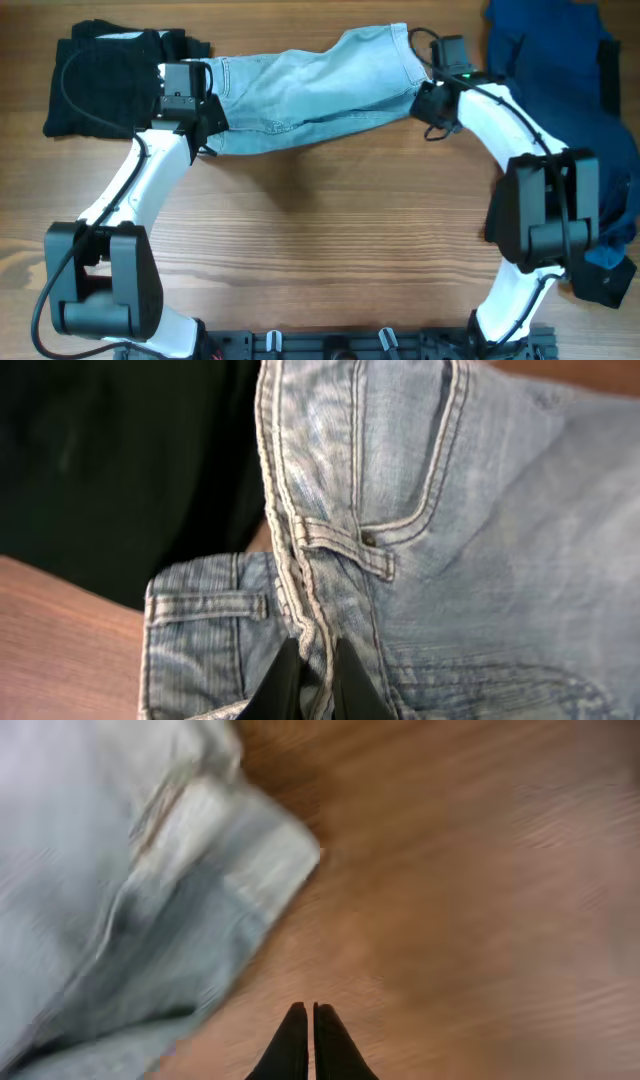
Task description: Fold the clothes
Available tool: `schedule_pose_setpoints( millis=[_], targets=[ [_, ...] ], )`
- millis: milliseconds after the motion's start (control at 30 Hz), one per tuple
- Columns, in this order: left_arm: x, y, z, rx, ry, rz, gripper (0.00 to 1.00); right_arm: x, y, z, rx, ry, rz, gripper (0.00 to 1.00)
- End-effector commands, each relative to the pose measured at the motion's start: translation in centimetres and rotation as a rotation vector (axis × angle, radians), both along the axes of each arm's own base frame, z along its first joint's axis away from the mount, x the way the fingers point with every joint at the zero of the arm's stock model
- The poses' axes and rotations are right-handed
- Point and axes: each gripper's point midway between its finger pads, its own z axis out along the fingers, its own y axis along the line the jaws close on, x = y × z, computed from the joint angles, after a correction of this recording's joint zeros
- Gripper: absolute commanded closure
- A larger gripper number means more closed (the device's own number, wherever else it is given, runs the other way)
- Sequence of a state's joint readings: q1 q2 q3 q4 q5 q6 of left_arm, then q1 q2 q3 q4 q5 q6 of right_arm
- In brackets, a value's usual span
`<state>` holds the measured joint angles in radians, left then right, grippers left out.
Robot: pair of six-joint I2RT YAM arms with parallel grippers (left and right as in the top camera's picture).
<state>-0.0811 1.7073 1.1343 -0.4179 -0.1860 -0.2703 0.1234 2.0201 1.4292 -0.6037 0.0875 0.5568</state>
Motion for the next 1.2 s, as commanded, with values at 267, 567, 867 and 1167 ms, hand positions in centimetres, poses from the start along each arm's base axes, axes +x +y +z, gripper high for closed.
schedule_pose_setpoints(
  millis=[267,567,867,1167],
  targets=[
    [-0.5,0.6,0.6,0.043,0.005,-0.007,0.01,5.3,2.1,-0.4,0.217,-0.185,0.061,0.17],
    [-0.4,0.6,3.4,0.038,-0.065,-0.006,0.0,4.1,2.4,-4.1,0.241,-0.087,0.036,0.12],
    [-0.7,0.0,6.5,0.004,-0.137,-0.023,0.01,4.6,3.1,-6.3,0.281,-0.083,0.021,0.52],
    [-1.9,-0.4,5.5,-0.018,-0.077,-0.042,0.05,6.0,1.7,-5.6,0.304,-0.104,0.002,0.96]
  ],
)
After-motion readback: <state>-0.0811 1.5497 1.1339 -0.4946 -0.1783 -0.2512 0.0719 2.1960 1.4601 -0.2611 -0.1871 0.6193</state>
